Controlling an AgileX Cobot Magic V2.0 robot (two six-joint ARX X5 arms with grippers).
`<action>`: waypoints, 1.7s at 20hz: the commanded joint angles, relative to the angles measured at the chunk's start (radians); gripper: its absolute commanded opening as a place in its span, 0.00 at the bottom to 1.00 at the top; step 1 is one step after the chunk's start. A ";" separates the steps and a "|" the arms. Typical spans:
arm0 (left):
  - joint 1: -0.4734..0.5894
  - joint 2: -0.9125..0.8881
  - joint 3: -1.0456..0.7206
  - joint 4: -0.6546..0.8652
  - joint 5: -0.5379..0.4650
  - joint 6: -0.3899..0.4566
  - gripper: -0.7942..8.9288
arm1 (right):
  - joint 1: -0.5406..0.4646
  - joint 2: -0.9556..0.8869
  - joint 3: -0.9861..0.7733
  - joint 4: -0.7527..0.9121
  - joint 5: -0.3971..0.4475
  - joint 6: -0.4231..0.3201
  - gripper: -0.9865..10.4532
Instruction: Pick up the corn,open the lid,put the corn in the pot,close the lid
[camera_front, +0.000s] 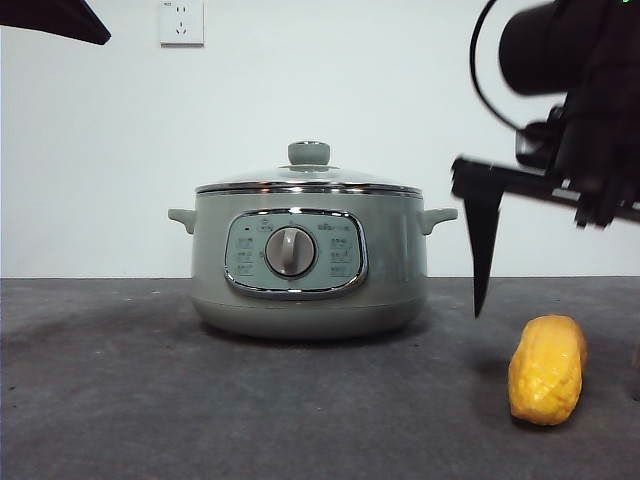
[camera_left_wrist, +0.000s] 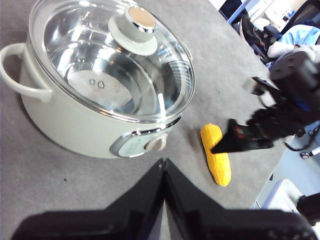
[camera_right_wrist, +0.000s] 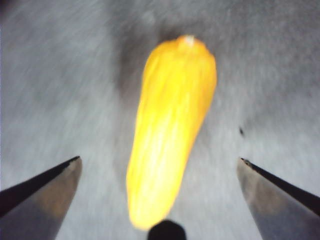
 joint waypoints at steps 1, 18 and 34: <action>-0.003 0.003 0.001 -0.011 0.000 0.040 0.08 | 0.020 0.044 0.003 0.022 0.035 0.053 0.55; -0.003 0.003 0.002 -0.029 0.000 0.035 0.08 | 0.063 0.107 0.058 -0.052 0.107 -0.076 0.08; -0.217 0.428 0.540 -0.261 -0.295 0.016 0.47 | 0.063 -0.226 0.425 -0.481 0.144 -0.537 0.08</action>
